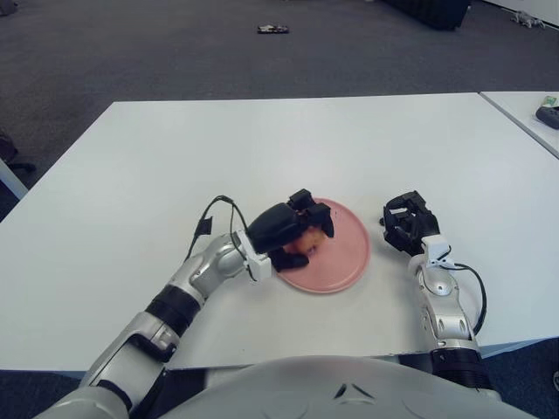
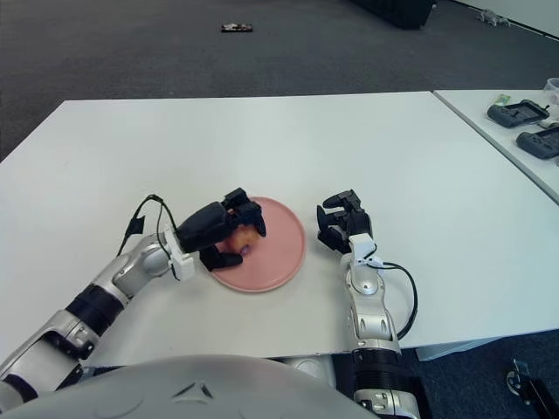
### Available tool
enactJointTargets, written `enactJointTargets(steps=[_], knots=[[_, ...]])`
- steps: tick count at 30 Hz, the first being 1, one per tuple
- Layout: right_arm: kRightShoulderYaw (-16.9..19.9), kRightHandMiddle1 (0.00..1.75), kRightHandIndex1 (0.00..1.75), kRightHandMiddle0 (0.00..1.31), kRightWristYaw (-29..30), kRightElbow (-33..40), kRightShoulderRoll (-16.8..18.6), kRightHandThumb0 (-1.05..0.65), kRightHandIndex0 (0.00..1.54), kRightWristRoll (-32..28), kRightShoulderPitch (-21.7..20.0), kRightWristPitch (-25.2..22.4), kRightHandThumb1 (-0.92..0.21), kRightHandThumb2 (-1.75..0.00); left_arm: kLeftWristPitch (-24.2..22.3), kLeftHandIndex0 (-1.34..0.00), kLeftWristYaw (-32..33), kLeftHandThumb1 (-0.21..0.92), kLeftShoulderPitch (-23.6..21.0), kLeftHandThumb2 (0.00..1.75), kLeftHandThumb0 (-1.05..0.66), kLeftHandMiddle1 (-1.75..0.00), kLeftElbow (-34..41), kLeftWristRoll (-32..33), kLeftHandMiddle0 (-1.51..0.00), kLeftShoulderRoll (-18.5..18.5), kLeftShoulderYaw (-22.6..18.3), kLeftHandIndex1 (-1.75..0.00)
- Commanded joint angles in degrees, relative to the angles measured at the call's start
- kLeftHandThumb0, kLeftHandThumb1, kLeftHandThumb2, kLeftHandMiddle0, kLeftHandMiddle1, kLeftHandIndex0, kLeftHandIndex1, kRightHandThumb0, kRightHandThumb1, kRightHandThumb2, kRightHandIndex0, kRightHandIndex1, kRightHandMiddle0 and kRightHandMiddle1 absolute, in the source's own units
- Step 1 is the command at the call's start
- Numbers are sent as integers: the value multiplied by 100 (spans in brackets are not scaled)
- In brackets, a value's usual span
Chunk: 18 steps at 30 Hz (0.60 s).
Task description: Put the apple into the plate.
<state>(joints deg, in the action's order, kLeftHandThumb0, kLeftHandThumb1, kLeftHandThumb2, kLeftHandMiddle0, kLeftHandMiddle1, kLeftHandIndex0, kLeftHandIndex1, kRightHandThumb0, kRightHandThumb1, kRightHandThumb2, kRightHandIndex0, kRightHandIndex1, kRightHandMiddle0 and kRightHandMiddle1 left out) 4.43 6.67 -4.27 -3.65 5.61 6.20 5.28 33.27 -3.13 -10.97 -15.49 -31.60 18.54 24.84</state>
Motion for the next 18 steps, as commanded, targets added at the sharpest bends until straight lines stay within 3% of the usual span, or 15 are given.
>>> enactJointTargets(steps=[1, 13, 18], knots=[[6, 175, 138, 31, -15, -47, -26, -37, 50, 12, 16, -110, -71, -82, -248, 0, 179, 23, 141, 129, -44, -120, 261, 144, 0, -33, -317, -129], [24, 175, 141, 33, -55, -40, -15, -38, 49, -35, 18, -130, -69, -85, -363, 0, 733, 15, 442, 131, -41, -112, 556, 499, 0, -375, -978, -121], [18, 175, 141, 34, -59, 9, -4, -38, 49, -42, 34, -134, -67, -88, -463, 0, 748, 11, 660, 132, -41, -107, 711, 1156, 0, -652, -1292, -121]])
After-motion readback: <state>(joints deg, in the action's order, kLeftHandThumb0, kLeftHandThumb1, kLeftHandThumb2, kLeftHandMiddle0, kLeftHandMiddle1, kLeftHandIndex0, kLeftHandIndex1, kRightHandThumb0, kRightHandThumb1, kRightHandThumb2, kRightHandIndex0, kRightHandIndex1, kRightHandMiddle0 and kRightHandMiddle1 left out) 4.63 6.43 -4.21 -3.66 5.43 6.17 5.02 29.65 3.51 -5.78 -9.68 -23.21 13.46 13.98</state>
